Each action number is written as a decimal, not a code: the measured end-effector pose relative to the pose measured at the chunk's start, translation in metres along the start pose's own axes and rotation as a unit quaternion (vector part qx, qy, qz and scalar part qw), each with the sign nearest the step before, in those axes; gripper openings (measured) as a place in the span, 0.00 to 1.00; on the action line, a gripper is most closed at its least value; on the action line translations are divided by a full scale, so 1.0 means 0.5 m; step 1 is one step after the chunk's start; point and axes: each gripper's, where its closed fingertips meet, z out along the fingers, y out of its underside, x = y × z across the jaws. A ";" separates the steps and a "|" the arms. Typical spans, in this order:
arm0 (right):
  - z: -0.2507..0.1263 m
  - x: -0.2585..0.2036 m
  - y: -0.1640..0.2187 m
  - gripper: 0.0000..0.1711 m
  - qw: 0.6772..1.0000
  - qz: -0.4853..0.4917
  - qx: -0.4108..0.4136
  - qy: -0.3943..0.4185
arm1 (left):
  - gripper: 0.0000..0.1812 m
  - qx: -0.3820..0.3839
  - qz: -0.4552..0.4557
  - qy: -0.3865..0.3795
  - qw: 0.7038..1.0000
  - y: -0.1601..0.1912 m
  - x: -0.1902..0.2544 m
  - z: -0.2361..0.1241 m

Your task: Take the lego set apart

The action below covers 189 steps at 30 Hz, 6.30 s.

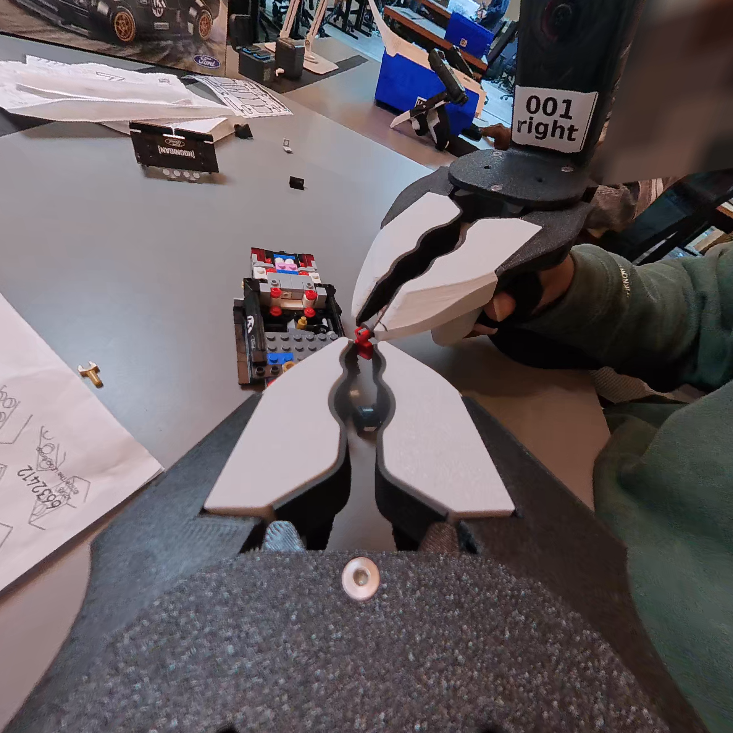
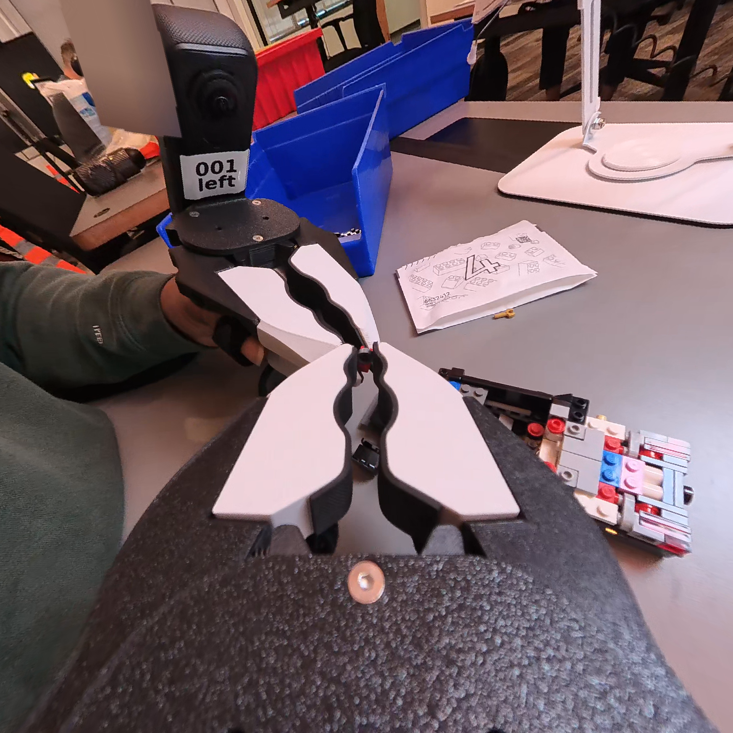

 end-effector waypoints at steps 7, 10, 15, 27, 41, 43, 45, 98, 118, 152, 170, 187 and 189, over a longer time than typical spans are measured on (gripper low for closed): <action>0.000 0.002 0.002 0.04 1.000 0.006 0.000 0.003 | 0.04 0.002 0.012 -0.008 1.000 0.001 -0.002 0.001; 0.000 0.002 0.003 0.04 1.000 0.011 0.000 0.002 | 0.04 0.001 0.017 -0.012 1.000 0.002 -0.002 0.001; 0.001 0.004 0.004 0.04 1.000 0.014 0.000 0.005 | 0.04 -0.004 0.031 -0.025 0.999 0.003 -0.006 0.001; 0.000 0.012 0.000 0.04 1.000 0.011 0.009 0.026 | 0.04 0.009 0.015 -0.044 0.999 -0.006 -0.016 -0.005; 0.000 0.008 0.005 0.04 1.000 0.023 0.011 0.012 | 0.03 0.005 -0.025 0.011 1.000 0.005 -0.001 0.003; 0.001 0.007 0.006 0.04 1.000 0.023 0.011 0.010 | 0.03 0.004 -0.026 0.018 0.999 0.008 0.003 0.006; 0.001 0.006 0.007 0.03 0.999 0.032 0.011 0.004 | 0.03 0.003 -0.025 0.021 0.999 0.010 0.005 0.008; 0.025 0.056 0.094 0.02 0.938 0.006 -0.341 -0.058 | 0.21 -0.125 0.035 -0.056 0.990 0.081 -0.073 -0.016; 0.031 0.057 0.102 0.02 0.929 -0.045 -0.368 0.006 | 0.22 -0.156 0.049 -0.067 0.984 0.106 -0.075 -0.006; -0.059 0.098 0.030 0.08 0.981 -0.061 -0.177 0.048 | 0.13 -0.044 0.091 -0.257 0.961 -0.094 -0.105 -0.292; -0.062 0.090 0.078 0.16 0.972 -0.171 -0.159 0.018 | 0.16 -0.008 0.009 -0.123 0.992 0.007 -0.028 -0.146; -0.025 0.029 0.107 0.09 0.973 -0.163 -0.161 -0.016 | 0.29 -0.189 0.075 -0.090 0.975 0.113 -0.051 0.031; -0.024 0.034 0.109 0.08 0.973 -0.162 -0.165 -0.012 | 0.27 -0.183 0.074 -0.076 0.977 0.116 -0.033 0.033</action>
